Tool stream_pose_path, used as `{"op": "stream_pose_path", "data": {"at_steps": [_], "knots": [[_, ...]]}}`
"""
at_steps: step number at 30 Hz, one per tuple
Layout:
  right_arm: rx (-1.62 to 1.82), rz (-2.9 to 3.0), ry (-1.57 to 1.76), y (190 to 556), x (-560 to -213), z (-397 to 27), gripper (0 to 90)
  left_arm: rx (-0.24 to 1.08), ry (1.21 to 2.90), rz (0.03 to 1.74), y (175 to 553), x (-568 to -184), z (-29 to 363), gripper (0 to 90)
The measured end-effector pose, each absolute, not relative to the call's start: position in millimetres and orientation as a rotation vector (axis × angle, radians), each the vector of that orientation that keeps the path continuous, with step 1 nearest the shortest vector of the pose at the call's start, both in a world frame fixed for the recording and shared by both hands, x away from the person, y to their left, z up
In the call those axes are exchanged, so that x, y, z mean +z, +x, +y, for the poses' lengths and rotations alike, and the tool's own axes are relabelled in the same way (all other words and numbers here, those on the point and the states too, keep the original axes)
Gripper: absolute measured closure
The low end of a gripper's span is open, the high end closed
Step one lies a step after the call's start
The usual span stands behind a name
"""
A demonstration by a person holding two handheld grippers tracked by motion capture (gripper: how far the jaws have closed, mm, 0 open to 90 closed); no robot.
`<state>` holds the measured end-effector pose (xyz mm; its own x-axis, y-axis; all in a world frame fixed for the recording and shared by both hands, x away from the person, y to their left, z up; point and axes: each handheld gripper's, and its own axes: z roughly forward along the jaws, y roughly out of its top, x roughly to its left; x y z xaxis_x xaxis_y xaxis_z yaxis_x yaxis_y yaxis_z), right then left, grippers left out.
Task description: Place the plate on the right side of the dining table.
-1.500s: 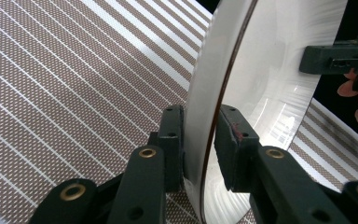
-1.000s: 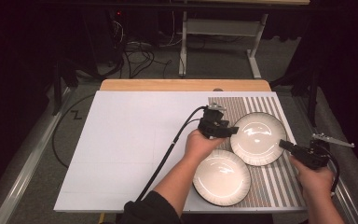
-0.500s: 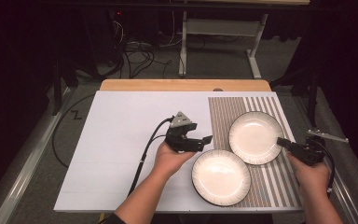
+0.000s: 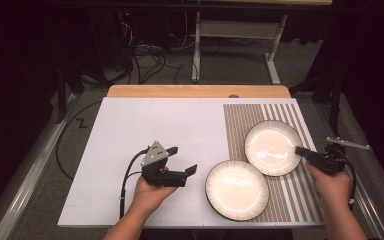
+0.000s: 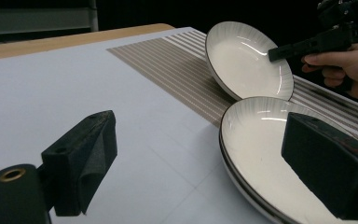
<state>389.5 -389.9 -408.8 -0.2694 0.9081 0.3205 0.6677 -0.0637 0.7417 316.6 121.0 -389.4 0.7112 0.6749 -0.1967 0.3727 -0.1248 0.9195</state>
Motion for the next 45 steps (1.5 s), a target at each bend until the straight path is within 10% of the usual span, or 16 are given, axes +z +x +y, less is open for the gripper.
{"op": "stream_pose_path", "data": {"at_steps": [35,45], "knots": [[1.08,1.917,1.807,401.5,-419.2,-385.0,78.9,0.4,1.683,0.907,289.7,-398.5,174.2,2.0],[1.105,1.891,1.688,386.5,-408.4,-382.4,55.1,0.436,1.689,0.928,291.5,-401.9,180.4,2.0]]}}
